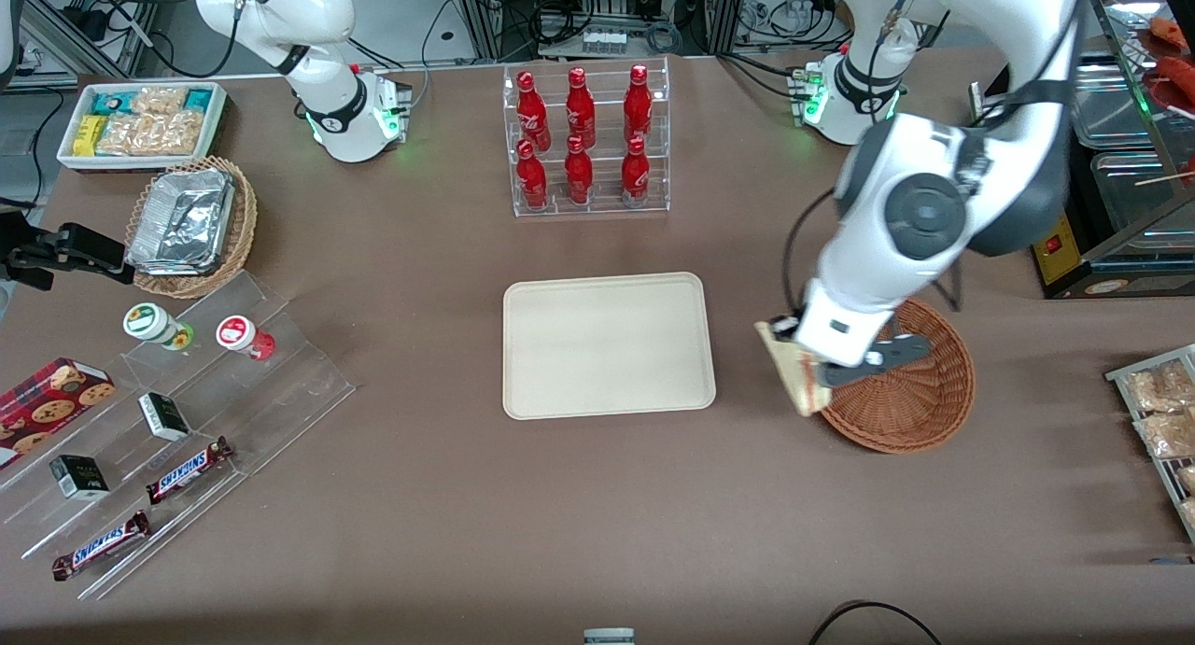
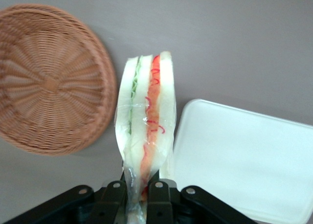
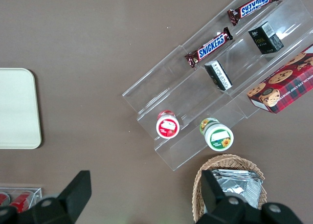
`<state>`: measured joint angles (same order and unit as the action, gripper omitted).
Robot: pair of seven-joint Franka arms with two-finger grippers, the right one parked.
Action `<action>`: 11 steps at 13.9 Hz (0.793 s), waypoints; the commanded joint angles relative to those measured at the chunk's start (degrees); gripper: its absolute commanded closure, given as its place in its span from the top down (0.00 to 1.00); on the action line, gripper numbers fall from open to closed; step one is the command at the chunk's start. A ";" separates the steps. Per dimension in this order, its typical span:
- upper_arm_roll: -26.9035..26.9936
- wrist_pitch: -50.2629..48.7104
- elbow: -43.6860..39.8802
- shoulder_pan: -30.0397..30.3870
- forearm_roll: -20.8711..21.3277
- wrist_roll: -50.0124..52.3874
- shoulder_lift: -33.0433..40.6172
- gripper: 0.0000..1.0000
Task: Place sandwich from basket to tray
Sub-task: 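Carry the sandwich with the left gripper over the cream tray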
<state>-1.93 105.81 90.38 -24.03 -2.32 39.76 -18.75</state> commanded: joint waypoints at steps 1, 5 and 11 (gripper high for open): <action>-0.09 -1.57 -8.62 -5.14 -1.81 0.49 -8.74 0.00; -0.09 0.10 -13.47 -11.64 -1.73 0.67 -16.04 0.00; -0.01 6.43 -14.36 -18.94 -1.38 5.76 -22.73 0.00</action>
<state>-2.82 112.02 78.46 -40.94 -3.46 44.32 -39.16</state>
